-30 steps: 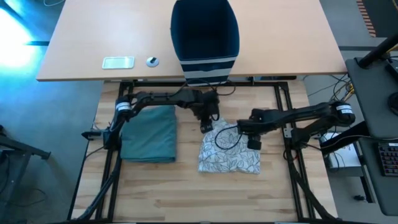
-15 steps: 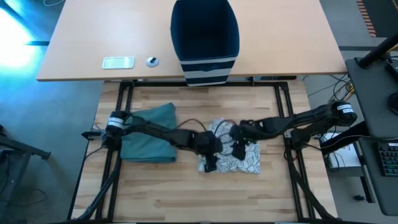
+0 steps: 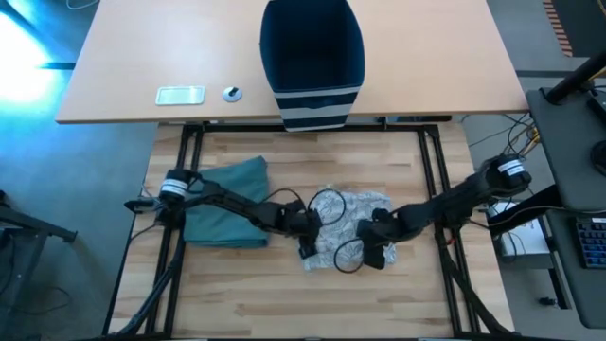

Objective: Fold Laundry from Bin
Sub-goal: Fold the white shirt

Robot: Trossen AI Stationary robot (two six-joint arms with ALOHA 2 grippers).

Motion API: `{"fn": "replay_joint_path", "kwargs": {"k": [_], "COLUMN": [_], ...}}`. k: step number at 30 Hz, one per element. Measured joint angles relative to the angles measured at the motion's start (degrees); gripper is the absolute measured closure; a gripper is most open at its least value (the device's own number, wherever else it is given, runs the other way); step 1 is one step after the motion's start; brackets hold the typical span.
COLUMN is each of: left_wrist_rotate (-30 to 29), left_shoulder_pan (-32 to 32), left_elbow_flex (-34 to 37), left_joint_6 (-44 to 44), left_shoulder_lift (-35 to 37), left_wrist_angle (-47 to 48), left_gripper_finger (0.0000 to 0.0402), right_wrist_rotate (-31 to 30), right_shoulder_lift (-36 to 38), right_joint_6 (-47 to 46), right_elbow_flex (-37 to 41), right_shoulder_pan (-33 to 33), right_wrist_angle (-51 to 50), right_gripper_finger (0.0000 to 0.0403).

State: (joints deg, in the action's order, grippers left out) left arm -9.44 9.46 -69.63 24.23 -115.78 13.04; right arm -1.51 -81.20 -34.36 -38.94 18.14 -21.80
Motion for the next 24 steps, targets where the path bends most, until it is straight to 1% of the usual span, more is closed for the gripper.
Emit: {"fn": "replay_joint_path", "kwargs": {"k": [4, 7, 10, 11, 15, 18, 21, 23, 24], "left_wrist_rotate": [3.54, 4.8, 1.14, 0.7, -1.71, -3.07, -3.3, -3.39, -3.5], "left_shoulder_pan": [4.15, 6.8, 7.56, 7.14, 4.48, 2.08, -0.53, -1.71, -2.19], "left_elbow_flex": [-1.54, -4.44, -9.43, -10.93, -13.45, -13.03, -11.06, -9.37, -8.72], "left_joint_6": [6.58, 10.57, 10.5, 9.21, 2.68, 0.99, 0.38, 0.3, 0.3], "left_shoulder_lift": [0.68, 1.06, 1.77, 1.95, 2.04, 1.42, -0.99, -2.92, -3.76], "left_wrist_angle": [4.91, 7.71, 17.06, 18.08, 16.42, 12.49, 8.13, 5.15, 4.58], "left_gripper_finger": [0.0249, 0.0249, 0.0249, 0.0249, 0.0248, 0.0248, 0.0248, 0.0248, 0.0248], "right_wrist_rotate": [-0.6, -2.25, -2.84, -2.79, -2.84, -5.45, -10.31, -11.37, -10.63], "right_shoulder_lift": [-0.9, -0.15, 1.57, 2.48, 4.8, 3.83, -0.38, -4.74, -6.8], "right_joint_6": [6.63, 11.74, 11.43, 10.67, 4.33, -0.09, -3.48, -6.02, -7.32], "right_elbow_flex": [0.02, -0.85, -3.51, -4.73, -7.45, -7.29, -7.0, -6.92, -7.19], "right_shoulder_pan": [-1.04, -2.96, -3.91, -3.78, -0.7, 2.12, 3.79, 4.07, 4.22], "right_wrist_angle": [-3.86, -8.28, -13.1, -12.91, -7.23, 3.52, 10.54, 13.0, 13.42], "right_gripper_finger": [0.0232, 0.0229, 0.0227, 0.0227, 0.0233, 0.0239, 0.0244, 0.0247, 0.0248]}}
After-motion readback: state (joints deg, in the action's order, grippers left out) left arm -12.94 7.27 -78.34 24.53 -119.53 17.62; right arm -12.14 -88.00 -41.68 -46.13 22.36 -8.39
